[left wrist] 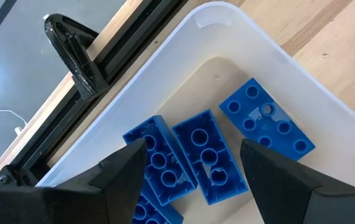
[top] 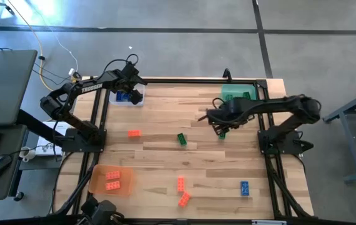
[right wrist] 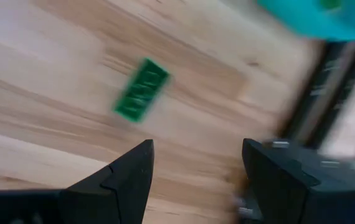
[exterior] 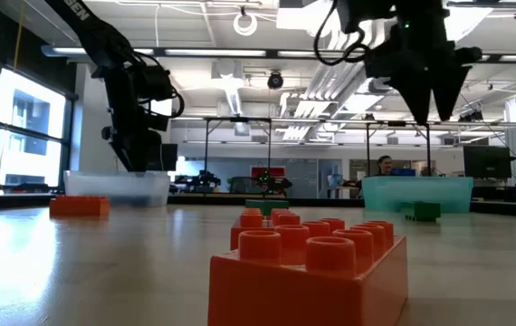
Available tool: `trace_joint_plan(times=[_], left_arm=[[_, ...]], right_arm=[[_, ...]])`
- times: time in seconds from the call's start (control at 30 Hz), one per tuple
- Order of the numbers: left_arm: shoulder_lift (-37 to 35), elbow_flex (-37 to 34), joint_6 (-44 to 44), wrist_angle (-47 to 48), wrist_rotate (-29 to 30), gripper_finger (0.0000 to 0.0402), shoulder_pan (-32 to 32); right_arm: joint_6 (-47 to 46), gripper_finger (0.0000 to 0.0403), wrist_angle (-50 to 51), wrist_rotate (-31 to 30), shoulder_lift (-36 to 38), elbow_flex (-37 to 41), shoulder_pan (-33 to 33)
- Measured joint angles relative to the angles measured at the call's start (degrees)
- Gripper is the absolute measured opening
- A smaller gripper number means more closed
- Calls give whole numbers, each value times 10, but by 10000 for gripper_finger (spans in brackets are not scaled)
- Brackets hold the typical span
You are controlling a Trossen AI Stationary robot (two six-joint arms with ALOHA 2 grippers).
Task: Sort & place blocks by color
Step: Put the green game piece into the green bin
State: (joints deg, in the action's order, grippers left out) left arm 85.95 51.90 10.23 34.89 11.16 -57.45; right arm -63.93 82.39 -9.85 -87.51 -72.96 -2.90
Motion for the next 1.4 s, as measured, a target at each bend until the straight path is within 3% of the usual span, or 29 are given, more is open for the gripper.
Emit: trace_joint_plan(times=[0.27,0.67,0.93,1.4], left_arm=[[0,0,0,0,0,246,1],[0,0,0,1,0,246,1],[0,0,0,2,0,246,1],[0,0,9,4,0,246,1]], right_arm=[[-121,232,-182,10,85,112,0],[-189,259,-257,29,73,196,0],[-226,259,-351,9,71,253,-1],[-244,259,-484,28,54,345,-16]])
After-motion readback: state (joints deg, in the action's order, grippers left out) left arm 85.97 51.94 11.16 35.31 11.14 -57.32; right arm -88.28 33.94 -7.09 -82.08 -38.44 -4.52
